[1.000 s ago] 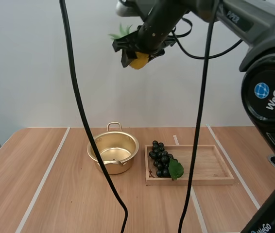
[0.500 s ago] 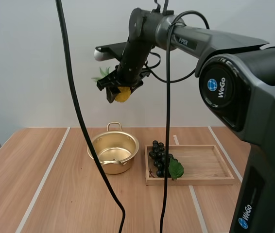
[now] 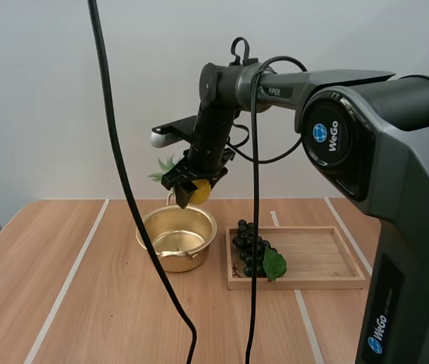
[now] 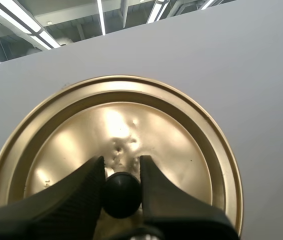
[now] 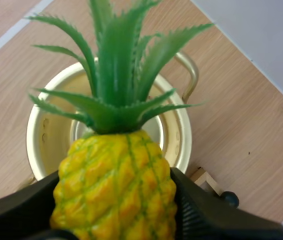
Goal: Open the pot, put the pineapple inside, and close it
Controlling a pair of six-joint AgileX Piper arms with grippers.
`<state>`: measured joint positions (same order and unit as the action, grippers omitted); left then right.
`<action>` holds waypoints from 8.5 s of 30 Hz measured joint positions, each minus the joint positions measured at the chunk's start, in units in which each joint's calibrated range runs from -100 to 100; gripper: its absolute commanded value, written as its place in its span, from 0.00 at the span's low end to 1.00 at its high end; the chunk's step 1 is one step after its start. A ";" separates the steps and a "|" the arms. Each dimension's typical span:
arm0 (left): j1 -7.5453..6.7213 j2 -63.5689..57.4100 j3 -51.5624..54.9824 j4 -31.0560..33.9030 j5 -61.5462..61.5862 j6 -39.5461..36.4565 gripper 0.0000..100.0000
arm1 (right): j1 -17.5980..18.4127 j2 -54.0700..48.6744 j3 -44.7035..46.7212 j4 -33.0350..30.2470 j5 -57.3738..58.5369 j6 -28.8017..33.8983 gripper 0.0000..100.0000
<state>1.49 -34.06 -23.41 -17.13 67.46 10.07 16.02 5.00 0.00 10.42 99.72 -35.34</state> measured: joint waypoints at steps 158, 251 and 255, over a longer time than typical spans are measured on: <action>0.00 0.76 6.23 0.02 6.34 -3.05 0.00 | -18.65 -36.01 0.21 -25.91 -18.88 27.82 0.00; -1.72 29.30 66.14 -23.17 -19.09 24.28 0.16 | -18.65 -36.42 41.99 -29.25 -62.27 28.77 0.00; -1.72 29.44 66.14 -23.17 -18.77 24.28 0.49 | -18.65 -36.42 41.99 -29.25 -62.27 28.77 0.00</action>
<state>-0.23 -4.62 42.72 -40.30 48.69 34.34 -2.63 -31.42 41.99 -18.83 37.46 -6.56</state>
